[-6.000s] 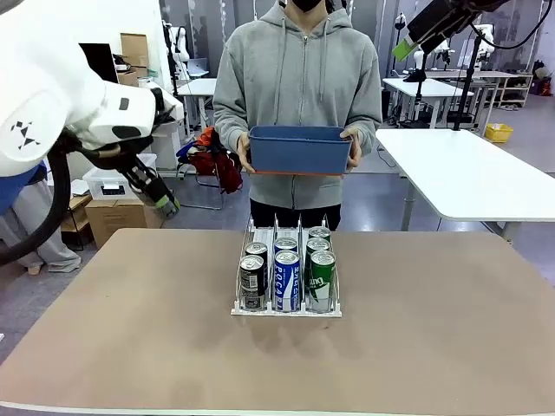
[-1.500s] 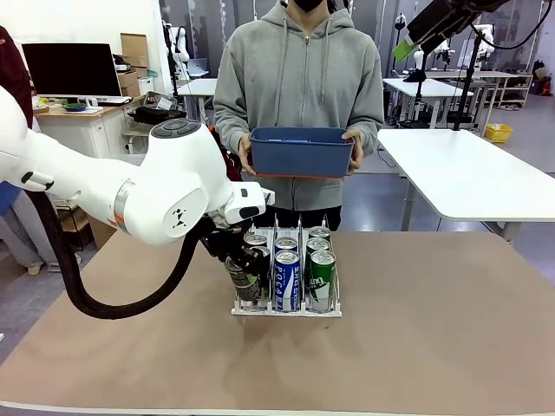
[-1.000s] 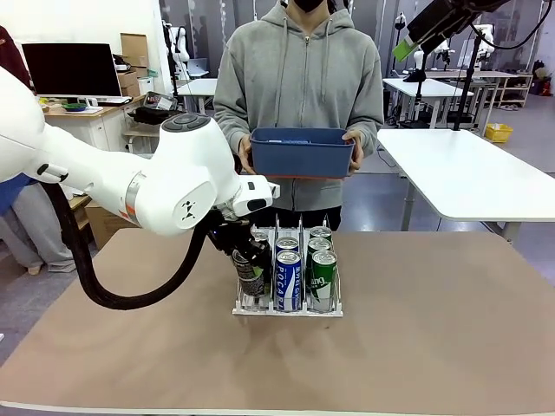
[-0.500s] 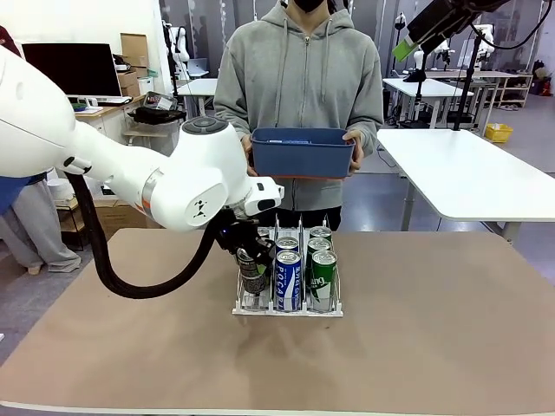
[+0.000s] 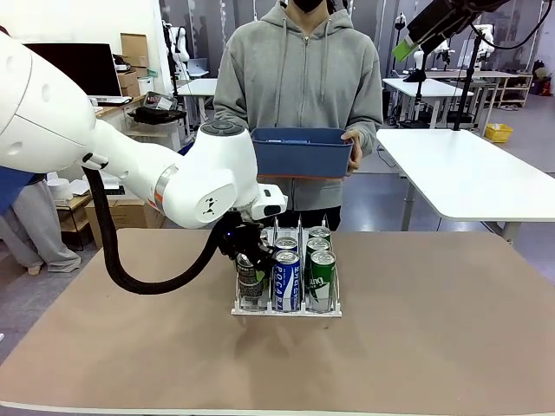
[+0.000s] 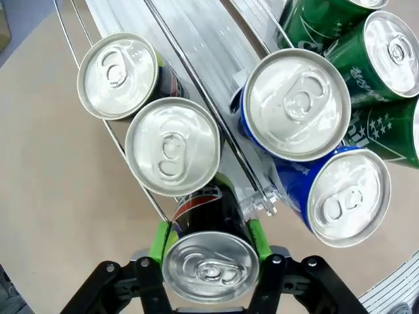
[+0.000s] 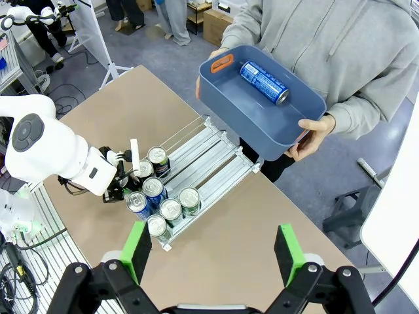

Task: Fill the beverage cans into the dispenser.
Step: Place the picked Pepsi coke in the line of the Automatic Can Dispenser with the same cans.

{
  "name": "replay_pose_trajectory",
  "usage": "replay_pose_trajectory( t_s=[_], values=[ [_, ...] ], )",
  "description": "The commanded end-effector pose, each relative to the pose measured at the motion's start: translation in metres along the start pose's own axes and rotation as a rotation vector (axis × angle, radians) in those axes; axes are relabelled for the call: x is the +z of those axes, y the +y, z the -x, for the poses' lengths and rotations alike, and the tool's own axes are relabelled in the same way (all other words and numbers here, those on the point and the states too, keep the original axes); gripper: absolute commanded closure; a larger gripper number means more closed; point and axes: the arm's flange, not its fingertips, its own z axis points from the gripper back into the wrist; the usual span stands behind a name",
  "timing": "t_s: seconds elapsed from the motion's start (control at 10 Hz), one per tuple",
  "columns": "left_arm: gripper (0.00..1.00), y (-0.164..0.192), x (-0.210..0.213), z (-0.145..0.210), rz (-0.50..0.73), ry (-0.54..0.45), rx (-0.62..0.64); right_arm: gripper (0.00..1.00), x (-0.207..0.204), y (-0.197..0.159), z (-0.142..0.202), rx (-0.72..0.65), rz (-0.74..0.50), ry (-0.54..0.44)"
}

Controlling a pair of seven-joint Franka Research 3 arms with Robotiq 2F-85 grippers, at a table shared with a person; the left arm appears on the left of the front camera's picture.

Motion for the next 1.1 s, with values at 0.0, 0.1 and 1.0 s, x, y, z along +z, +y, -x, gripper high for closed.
replay_pose_trajectory(
  t_s=[0.0, 0.1, 1.0],
  values=[
    [0.42, 0.002, 0.002, 0.0, 0.001, -0.032, 0.006, 0.0, 0.0, 0.001, 0.004, 0.0, -0.001, 0.004],
    [0.42, 0.0, 0.0, 0.0, 0.0, 0.0, 0.0, 0.0, 0.0, 0.001, 0.004, 0.0, -0.001, 0.004],
    [0.0, 0.006, 0.03, 0.025, 0.031, -0.059, 0.104, 0.0, 0.0, 0.001, 0.004, 0.0, -0.001, 0.004]
  ],
)
